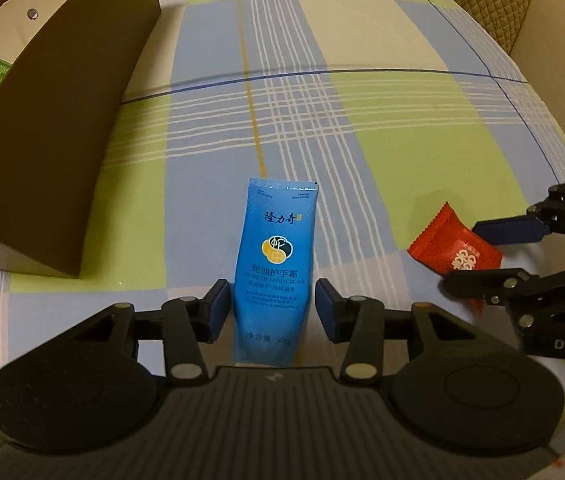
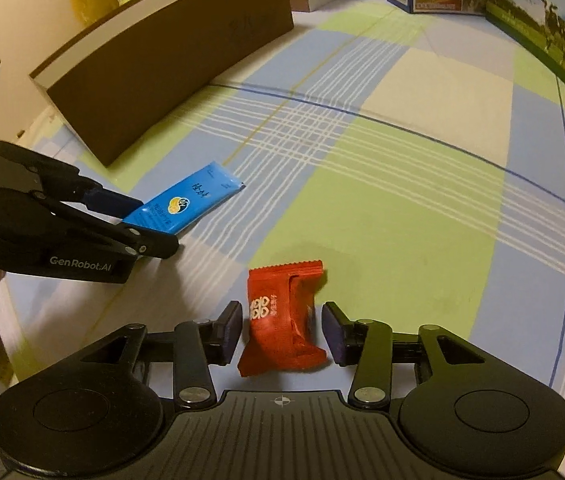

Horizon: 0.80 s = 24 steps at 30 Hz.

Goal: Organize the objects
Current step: 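Lift the blue tube with the left gripper while the right gripper lifts the red packet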

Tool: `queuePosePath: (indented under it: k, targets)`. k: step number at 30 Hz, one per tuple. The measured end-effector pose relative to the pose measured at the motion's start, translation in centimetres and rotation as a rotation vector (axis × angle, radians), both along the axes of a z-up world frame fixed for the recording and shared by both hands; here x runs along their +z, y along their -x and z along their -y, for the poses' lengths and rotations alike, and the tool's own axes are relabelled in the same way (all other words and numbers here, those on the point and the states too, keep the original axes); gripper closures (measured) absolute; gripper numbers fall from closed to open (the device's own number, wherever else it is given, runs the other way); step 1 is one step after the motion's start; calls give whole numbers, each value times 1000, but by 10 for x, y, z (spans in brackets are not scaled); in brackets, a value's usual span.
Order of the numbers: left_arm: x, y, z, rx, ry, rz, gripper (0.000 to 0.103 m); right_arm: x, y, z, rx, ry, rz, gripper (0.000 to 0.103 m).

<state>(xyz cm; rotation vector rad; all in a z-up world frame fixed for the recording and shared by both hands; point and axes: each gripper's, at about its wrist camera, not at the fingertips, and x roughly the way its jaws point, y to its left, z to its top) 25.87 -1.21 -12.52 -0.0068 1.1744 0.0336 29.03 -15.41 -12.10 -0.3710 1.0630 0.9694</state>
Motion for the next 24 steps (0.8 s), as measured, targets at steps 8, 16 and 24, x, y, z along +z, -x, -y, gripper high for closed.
queuePosePath:
  k: [8,16,24]
  targets:
    - [0,-1,-1,-55,0,-2,58,-3,10,-6,0,17,52,61]
    - [0,0,6,-70,-9,16,67,0,15,-7,-28,32,74,75]
    - [1,1,7,-77,-10,17,68,1,18,-5,-73,15,49,78]
